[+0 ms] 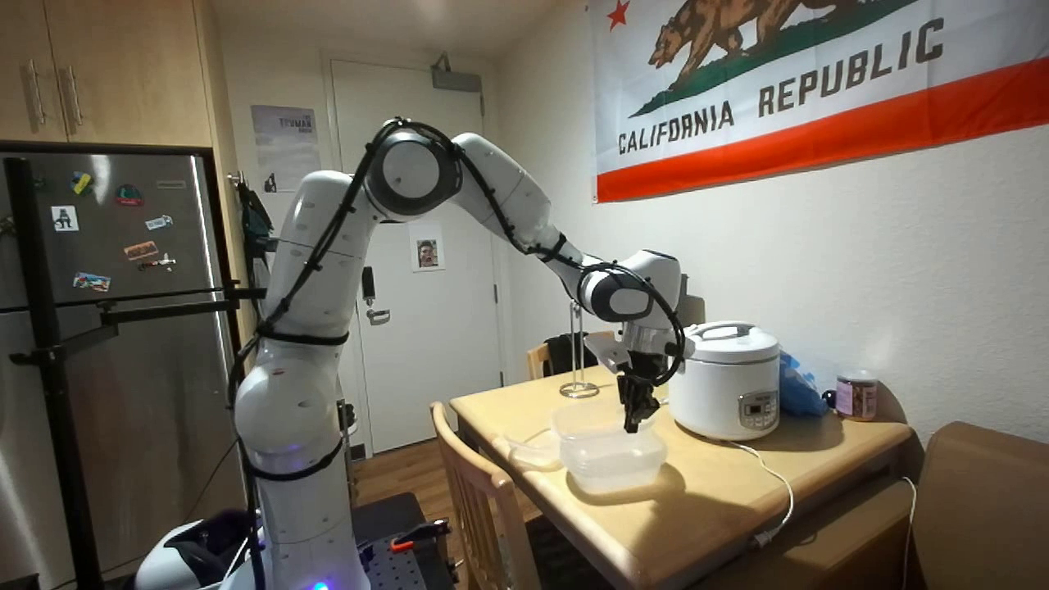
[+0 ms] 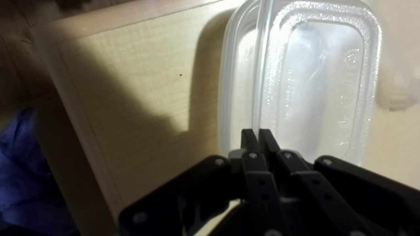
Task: Put the bowls inside one another
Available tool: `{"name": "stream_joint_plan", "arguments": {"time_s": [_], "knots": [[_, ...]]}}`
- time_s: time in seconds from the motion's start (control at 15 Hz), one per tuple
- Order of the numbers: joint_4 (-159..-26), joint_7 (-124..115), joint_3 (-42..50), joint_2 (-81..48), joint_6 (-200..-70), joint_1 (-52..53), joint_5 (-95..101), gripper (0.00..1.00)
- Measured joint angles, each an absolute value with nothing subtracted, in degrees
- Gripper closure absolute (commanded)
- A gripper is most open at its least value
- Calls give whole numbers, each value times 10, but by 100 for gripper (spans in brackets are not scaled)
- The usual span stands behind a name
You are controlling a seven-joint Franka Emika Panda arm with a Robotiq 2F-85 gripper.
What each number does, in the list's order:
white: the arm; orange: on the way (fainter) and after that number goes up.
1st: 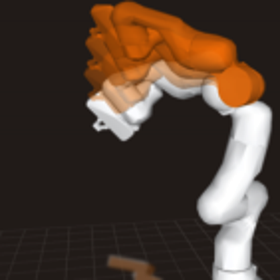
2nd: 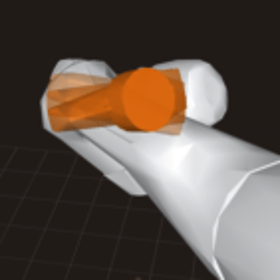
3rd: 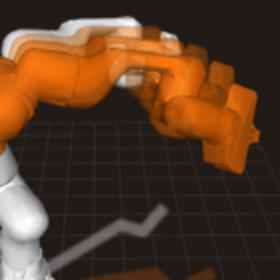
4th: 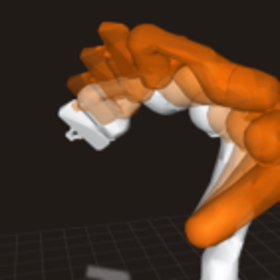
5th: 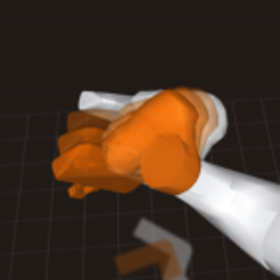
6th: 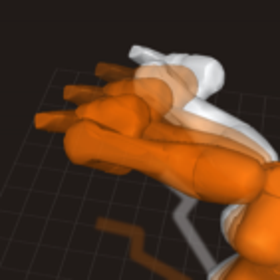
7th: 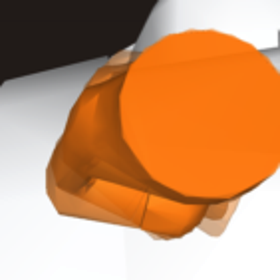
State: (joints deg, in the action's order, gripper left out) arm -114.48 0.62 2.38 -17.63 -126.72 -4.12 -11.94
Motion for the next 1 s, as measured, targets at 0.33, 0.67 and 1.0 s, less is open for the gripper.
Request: {"name": "stream_joint_plan", "arguments": {"time_s": [0.33, 0.67, 1.0], "knots": [[-1119, -4, 20, -188, -1248, -5, -45, 98], [-1115, -4, 23, -193, -1243, -3, -23, 98], [-1116, -5, 29, -194, -1243, -6, -23, 98]]}}
